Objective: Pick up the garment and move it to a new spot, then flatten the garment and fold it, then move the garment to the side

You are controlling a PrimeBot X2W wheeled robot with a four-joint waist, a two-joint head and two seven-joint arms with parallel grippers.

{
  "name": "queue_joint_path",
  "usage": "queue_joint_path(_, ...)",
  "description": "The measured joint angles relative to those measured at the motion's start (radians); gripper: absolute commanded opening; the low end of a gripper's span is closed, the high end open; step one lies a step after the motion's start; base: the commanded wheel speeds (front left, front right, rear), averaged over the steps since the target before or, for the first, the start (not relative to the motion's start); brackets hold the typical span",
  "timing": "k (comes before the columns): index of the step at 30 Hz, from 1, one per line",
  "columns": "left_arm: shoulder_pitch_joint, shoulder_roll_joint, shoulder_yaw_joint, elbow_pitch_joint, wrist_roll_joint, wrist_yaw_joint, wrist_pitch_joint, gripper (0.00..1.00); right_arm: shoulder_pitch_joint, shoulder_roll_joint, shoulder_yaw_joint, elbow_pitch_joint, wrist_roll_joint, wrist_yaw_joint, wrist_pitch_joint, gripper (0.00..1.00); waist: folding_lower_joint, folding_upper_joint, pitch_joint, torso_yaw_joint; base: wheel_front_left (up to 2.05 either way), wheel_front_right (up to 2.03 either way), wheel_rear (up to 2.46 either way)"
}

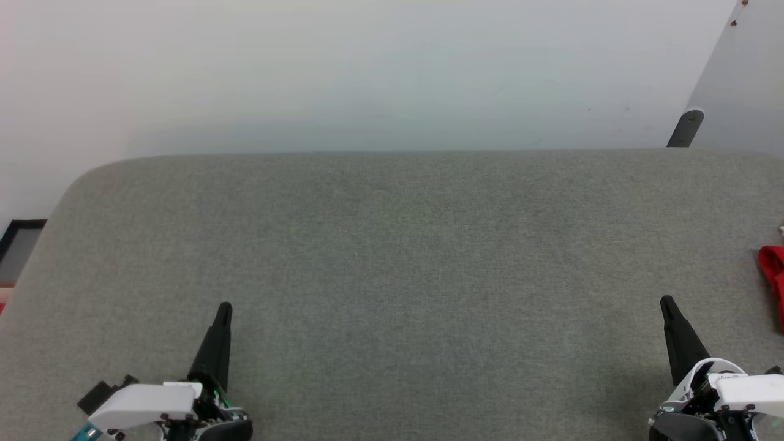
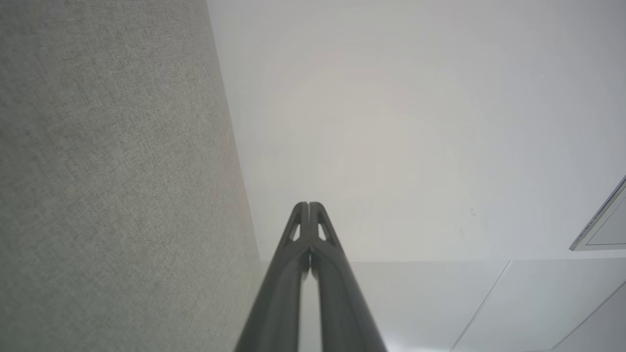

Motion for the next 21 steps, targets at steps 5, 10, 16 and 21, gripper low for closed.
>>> queue_joint_path(5, 0.0, 0.0, 0.0, 0.0, 0.0, 0.0, 0.0, 0.0, 0.0, 0.0, 0.0, 0.0, 0.0, 0.0, 0.0, 0.0, 0.0001, 0.0, 0.0, 0.0, 0.0, 0.0, 0.0)
queue_joint_path(10, 0.0, 0.0, 0.0, 0.0, 0.0, 0.0, 0.0, 0.0, 0.0, 0.0, 0.0, 0.0, 0.0, 0.0, 0.0, 0.0, 0.0001, 0.0, 0.0, 0.0, 0.0, 0.0, 0.0)
queue_joint_path(16, 0.0, 0.0, 0.0, 0.0, 0.0, 0.0, 0.0, 0.0, 0.0, 0.0, -0.001, 0.0, 0.0, 0.0, 0.0, 0.0, 0.0, 0.0, 0.0, 0.0, 0.0, 0.0, 0.0)
queue_joint_path(21, 0.0, 0.0, 0.0, 0.0, 0.0, 0.0, 0.0, 0.0, 0.0, 0.0, -0.001, 0.0, 0.0, 0.0, 0.0, 0.0, 0.0, 0.0, 0.0, 0.0, 0.0, 0.0, 0.0)
